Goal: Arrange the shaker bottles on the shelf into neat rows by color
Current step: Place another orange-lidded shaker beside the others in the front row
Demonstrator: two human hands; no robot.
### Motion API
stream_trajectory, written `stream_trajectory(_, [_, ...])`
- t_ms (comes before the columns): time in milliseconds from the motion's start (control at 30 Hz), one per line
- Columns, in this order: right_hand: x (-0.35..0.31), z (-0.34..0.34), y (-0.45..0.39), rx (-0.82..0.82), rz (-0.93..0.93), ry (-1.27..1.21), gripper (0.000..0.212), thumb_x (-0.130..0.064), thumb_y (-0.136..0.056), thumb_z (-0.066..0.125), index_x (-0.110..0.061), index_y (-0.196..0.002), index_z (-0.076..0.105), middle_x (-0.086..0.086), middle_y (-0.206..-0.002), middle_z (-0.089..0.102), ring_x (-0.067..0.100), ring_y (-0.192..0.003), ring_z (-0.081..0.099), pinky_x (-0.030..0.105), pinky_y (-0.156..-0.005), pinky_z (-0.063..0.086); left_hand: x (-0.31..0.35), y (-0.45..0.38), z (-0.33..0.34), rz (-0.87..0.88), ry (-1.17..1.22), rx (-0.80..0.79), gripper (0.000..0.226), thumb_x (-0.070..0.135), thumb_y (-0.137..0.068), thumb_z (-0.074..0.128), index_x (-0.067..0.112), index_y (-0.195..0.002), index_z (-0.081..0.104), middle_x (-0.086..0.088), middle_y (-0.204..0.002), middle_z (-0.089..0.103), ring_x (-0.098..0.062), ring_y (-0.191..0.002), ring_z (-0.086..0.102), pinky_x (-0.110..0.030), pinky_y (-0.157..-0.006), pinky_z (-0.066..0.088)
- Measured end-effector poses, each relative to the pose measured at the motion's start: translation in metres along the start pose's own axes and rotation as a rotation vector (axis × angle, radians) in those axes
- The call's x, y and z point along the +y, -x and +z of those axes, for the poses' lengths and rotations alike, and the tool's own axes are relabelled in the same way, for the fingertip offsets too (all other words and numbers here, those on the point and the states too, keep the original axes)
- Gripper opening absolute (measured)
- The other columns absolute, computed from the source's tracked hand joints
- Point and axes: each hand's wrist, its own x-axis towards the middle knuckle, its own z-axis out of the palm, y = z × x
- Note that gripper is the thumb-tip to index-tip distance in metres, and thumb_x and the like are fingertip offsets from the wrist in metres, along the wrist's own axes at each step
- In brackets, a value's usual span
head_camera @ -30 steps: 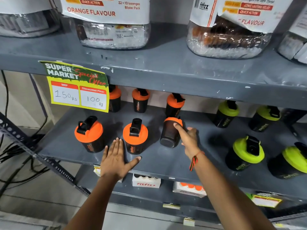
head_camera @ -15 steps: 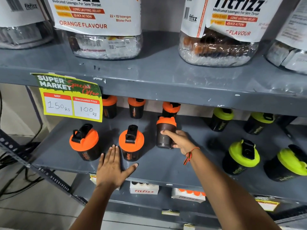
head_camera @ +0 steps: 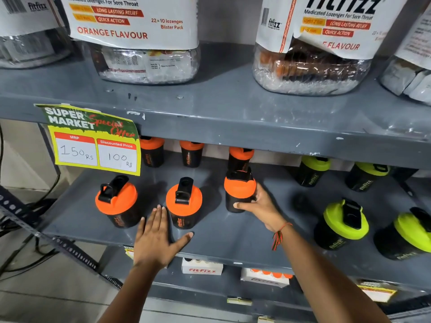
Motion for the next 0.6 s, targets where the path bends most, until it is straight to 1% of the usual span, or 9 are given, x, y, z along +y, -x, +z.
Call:
stream_trajectory(33, [0.004, 0.001, 0.001, 0.000, 0.000, -0.020, 0.088, -0.007, -0.057, 0.089, -0.020, -0.136, 0.053, 0.003, -0.129, 0.069, 0.020, -0.118, 0.065, 0.029, -0.093, 0.054, 0.000, 0.000, 0.000, 0.000, 0.000, 0.001, 0.114, 0.091, -0.072, 0.013, 0.011, -0.153, 0.004, -0.005, -0.162, 0.006, -0.014, -0.148, -0.002, -0.040, -0.120, -0.004])
stream_trajectory(133, [0.005, 0.003, 0.003, 0.008, 0.003, -0.043, 0.087, 0.000, -0.062, 0.085, -0.019, -0.139, 0.050, 0.003, -0.129, 0.068, 0.019, -0.117, 0.065, 0.027, -0.089, 0.054, 0.000, 0.000, 0.001, 0.001, -0.003, 0.004, 0.114, 0.091, -0.072, 0.012, 0.011, -0.153, 0.004, -0.004, -0.162, 0.005, -0.013, -0.148, -0.003, -0.041, -0.121, -0.003])
stream_trajectory(200, [0.006, 0.003, 0.004, -0.001, 0.008, -0.051, 0.084, 0.005, -0.067, 0.083, -0.019, -0.140, 0.049, 0.000, -0.128, 0.067, 0.016, -0.115, 0.064, 0.022, -0.086, 0.053, 0.000, 0.000, 0.001, 0.001, 0.000, 0.011, 0.113, 0.091, -0.072, 0.013, 0.011, -0.153, 0.006, -0.005, -0.162, 0.007, -0.013, -0.148, -0.002, -0.041, -0.121, -0.003])
stream_trajectory(300, [0.008, 0.003, 0.007, -0.023, 0.018, -0.067, 0.080, 0.012, -0.074, 0.077, -0.020, -0.140, 0.044, -0.004, -0.125, 0.064, 0.006, -0.107, 0.063, 0.012, -0.079, 0.052, 0.000, 0.000, 0.001, 0.002, 0.007, 0.020, 0.114, 0.091, -0.073, 0.014, 0.010, -0.153, 0.008, -0.005, -0.162, 0.009, -0.014, -0.148, 0.000, -0.041, -0.121, -0.001])
stream_trajectory(367, [0.009, -0.001, 0.008, -0.070, 0.031, -0.061, 0.081, 0.012, -0.074, 0.077, -0.023, -0.138, 0.041, -0.006, -0.126, 0.062, -0.003, -0.106, 0.061, 0.010, -0.081, 0.050, 0.001, 0.001, 0.000, 0.005, 0.003, 0.016, 0.114, 0.091, -0.072, 0.012, 0.010, -0.153, 0.007, -0.005, -0.162, 0.008, -0.014, -0.148, -0.001, -0.041, -0.121, -0.002])
stream_trajectory(400, [0.009, -0.003, 0.007, -0.103, 0.033, -0.053, 0.082, 0.010, -0.072, 0.078, -0.027, -0.135, 0.040, -0.006, -0.128, 0.061, -0.003, -0.108, 0.060, 0.014, -0.086, 0.050, 0.001, 0.001, 0.000, 0.005, -0.001, 0.015, 0.114, 0.091, -0.072, 0.011, 0.011, -0.153, 0.006, -0.005, -0.162, 0.008, -0.014, -0.148, -0.001, -0.041, -0.121, -0.003])
stream_trajectory(433, [0.009, -0.005, 0.005, -0.132, 0.036, -0.044, 0.084, 0.006, -0.069, 0.078, -0.031, -0.133, 0.039, -0.005, -0.130, 0.060, 0.002, -0.113, 0.059, 0.020, -0.093, 0.050, 0.001, 0.000, 0.000, 0.004, -0.002, 0.015, 0.114, 0.091, -0.072, 0.010, 0.011, -0.153, 0.006, -0.005, -0.162, 0.008, -0.014, -0.148, -0.001, -0.040, -0.121, -0.003])
stream_trajectory(500, [0.007, -0.007, 0.000, -0.169, 0.050, -0.021, 0.090, 0.002, -0.066, 0.076, -0.035, -0.137, 0.035, -0.001, -0.137, 0.058, 0.012, -0.123, 0.056, 0.032, -0.105, 0.047, 0.001, 0.000, 0.000, 0.005, -0.003, 0.018, 0.114, 0.091, -0.072, 0.011, 0.011, -0.153, 0.007, -0.005, -0.162, 0.009, -0.014, -0.148, 0.000, -0.041, -0.121, -0.002])
stream_trajectory(600, [0.009, -0.004, -0.005, -0.168, 0.070, 0.021, 0.095, -0.001, -0.064, 0.077, -0.022, -0.147, 0.036, 0.007, -0.138, 0.062, 0.023, -0.127, 0.058, 0.041, -0.109, 0.047, 0.000, 0.001, 0.001, 0.006, 0.001, 0.037, 0.113, 0.090, -0.073, 0.015, 0.011, -0.153, 0.009, -0.005, -0.161, 0.011, -0.014, -0.148, 0.002, -0.041, -0.121, 0.000])
